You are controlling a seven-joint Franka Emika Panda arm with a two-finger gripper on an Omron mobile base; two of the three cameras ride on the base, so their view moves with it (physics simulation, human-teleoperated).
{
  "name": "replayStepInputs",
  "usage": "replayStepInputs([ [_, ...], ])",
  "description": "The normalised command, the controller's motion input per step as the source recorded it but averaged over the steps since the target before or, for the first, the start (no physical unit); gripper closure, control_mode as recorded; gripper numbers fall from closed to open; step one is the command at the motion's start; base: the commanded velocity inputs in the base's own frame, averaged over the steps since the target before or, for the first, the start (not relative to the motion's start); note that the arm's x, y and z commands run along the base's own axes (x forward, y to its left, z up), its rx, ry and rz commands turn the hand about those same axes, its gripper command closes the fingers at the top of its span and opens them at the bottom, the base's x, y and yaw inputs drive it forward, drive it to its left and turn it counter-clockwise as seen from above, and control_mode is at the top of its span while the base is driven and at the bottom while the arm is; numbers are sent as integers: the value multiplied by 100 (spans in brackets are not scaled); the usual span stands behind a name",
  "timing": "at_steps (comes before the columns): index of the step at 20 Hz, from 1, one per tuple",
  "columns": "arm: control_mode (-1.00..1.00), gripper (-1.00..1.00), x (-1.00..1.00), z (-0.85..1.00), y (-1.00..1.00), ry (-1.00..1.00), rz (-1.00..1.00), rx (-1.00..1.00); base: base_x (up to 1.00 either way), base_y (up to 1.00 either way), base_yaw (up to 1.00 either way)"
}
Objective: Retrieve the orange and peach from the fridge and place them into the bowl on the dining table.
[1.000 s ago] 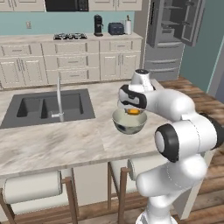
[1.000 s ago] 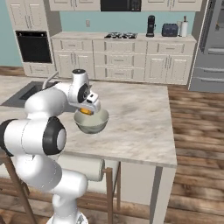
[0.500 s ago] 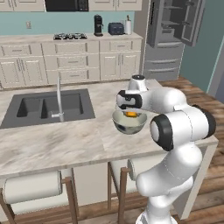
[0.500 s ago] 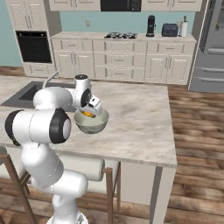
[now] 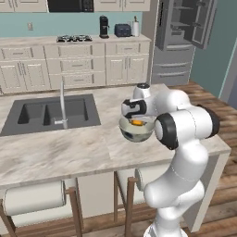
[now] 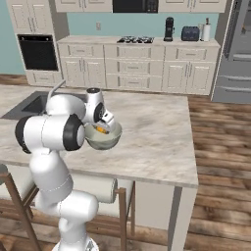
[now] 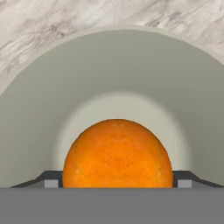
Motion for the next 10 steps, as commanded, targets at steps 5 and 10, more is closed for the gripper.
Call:
replayStepInputs([
  [5, -100, 100, 23, -23, 0, 0, -7, 0, 0, 0, 0],
  [10, -100, 100, 26, -24, 0, 0, -6, 0, 0, 0, 0],
])
